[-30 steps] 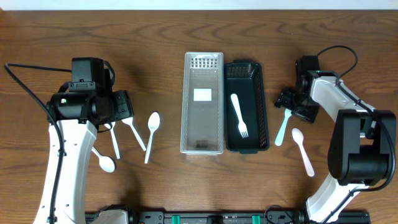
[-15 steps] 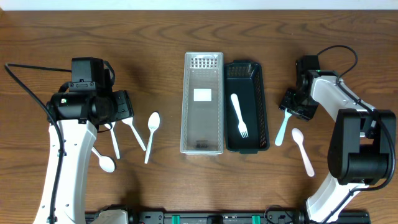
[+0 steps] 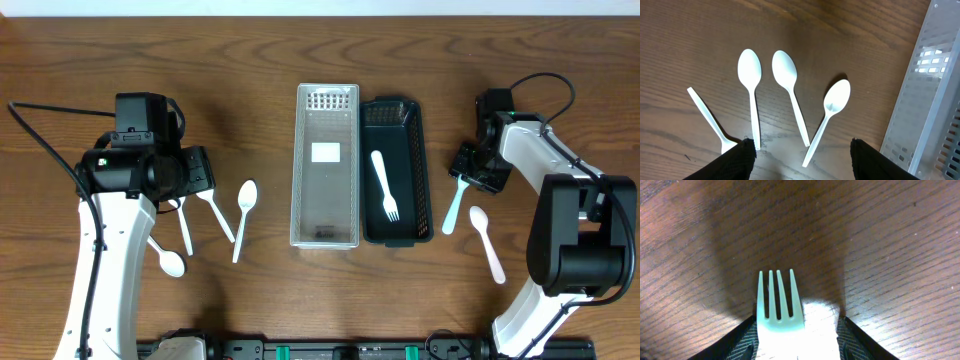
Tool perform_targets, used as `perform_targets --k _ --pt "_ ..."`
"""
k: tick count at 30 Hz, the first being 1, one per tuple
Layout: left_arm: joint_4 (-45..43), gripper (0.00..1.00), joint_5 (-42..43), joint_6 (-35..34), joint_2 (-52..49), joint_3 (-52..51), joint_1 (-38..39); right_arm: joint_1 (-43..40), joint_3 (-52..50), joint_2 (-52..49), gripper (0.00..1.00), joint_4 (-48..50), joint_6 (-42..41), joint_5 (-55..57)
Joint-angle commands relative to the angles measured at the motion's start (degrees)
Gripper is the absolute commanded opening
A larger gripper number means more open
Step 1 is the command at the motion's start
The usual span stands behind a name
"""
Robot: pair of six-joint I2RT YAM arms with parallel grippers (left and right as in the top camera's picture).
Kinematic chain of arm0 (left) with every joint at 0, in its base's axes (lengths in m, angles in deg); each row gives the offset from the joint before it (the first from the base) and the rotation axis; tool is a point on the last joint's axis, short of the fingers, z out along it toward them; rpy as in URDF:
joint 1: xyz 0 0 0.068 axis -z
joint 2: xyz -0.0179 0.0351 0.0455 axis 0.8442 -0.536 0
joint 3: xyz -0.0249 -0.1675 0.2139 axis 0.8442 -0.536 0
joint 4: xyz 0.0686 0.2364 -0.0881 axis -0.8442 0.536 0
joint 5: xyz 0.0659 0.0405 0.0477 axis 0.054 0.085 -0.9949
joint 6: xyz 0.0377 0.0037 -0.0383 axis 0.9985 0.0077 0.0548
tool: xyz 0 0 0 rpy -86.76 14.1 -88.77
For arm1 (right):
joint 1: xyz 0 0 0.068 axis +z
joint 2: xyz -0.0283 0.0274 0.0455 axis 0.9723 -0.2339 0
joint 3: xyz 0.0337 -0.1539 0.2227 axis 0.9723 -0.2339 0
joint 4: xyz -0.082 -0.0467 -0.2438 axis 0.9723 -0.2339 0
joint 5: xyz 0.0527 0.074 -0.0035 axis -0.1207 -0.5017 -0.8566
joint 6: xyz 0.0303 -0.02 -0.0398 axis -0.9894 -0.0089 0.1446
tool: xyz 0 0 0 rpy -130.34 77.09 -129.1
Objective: Pack container
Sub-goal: 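Move the right gripper to the next white fork and grasp it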
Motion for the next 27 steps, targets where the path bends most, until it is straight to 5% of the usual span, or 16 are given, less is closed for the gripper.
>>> perform_targets --k 1,10,27 --pt "0.3 0.64 0.0 0.4 -0.1 1.0 0.0 -0.3 -1.7 -3.6 0.51 -0.9 0.2 -2.0" --pt "0.6 0.64 -0.1 0.4 -0.1 1.0 0.0 -0.3 -1.7 -3.6 0.33 -1.6 0.2 -2.0" --pt "1.0 0.64 -0.1 0.4 -0.1 1.0 0.0 -0.3 -1.7 -3.6 0.22 0.0 0.3 -2.0"
